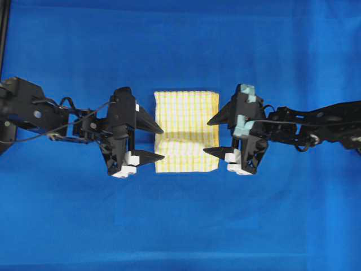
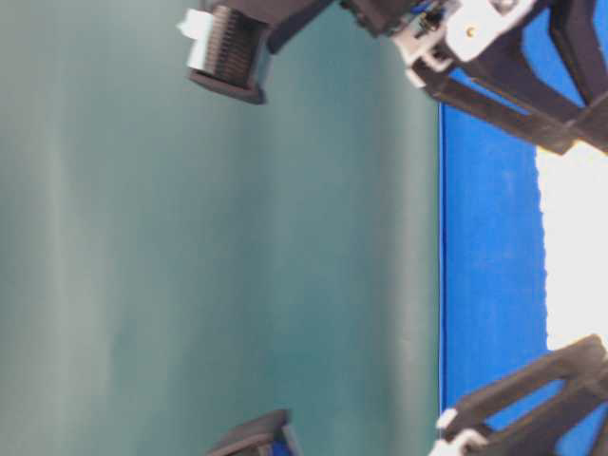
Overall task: Fold the yellow towel.
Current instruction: 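Open both grippers and release the folded towel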
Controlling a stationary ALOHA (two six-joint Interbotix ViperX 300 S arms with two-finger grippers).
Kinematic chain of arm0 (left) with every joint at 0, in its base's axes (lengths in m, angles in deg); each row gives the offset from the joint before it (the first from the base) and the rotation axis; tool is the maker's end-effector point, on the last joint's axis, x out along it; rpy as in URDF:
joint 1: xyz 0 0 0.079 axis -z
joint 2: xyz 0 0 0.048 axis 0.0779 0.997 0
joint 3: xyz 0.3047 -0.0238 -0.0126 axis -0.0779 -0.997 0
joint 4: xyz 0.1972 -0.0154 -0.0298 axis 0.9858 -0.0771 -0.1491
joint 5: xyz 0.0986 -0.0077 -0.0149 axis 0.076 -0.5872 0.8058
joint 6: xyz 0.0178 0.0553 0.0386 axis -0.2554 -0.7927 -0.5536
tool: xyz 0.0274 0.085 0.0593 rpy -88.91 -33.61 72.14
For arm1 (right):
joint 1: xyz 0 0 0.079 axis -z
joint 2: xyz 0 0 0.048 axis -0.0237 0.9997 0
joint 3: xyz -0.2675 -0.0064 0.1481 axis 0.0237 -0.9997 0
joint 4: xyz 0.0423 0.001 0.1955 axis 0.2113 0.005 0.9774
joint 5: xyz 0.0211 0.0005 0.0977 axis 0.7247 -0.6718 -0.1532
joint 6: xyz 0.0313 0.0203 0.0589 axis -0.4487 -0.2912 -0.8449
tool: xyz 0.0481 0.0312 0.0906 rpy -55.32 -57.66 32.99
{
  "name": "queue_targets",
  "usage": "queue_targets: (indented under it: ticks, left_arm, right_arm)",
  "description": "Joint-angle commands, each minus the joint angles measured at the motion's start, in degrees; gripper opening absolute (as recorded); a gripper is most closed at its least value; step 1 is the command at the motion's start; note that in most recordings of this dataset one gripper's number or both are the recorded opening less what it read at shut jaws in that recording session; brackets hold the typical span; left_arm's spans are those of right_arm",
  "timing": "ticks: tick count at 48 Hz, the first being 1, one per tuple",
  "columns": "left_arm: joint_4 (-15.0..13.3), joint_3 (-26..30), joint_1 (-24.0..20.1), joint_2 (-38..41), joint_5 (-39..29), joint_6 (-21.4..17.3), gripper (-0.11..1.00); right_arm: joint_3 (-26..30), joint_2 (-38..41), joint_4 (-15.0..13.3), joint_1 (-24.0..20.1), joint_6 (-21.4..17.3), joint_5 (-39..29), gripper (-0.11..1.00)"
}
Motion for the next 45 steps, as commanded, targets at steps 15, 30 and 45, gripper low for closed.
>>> queue_targets:
  ticks: [15, 30, 45]
  left_arm:
    - [1.1, -2.2, 0.1, -18.5, -7.6, -0.3, 0.65]
    - [1.1, -11.0, 0.2, -33.2, -7.6, -0.3, 0.64]
    - [1.1, -19.2, 0.2, -53.1, -10.7, -9.1, 0.64]
  right_arm:
    - [-4.2, -16.5, -1.1, 0.1, 5.2, 0.2, 0.75]
    - [-12.7, -32.2, -1.1, 0.4, 9.3, -1.1, 0.74]
    - [-18.0, -46.8, -1.4, 0.8, 13.6, -8.1, 0.74]
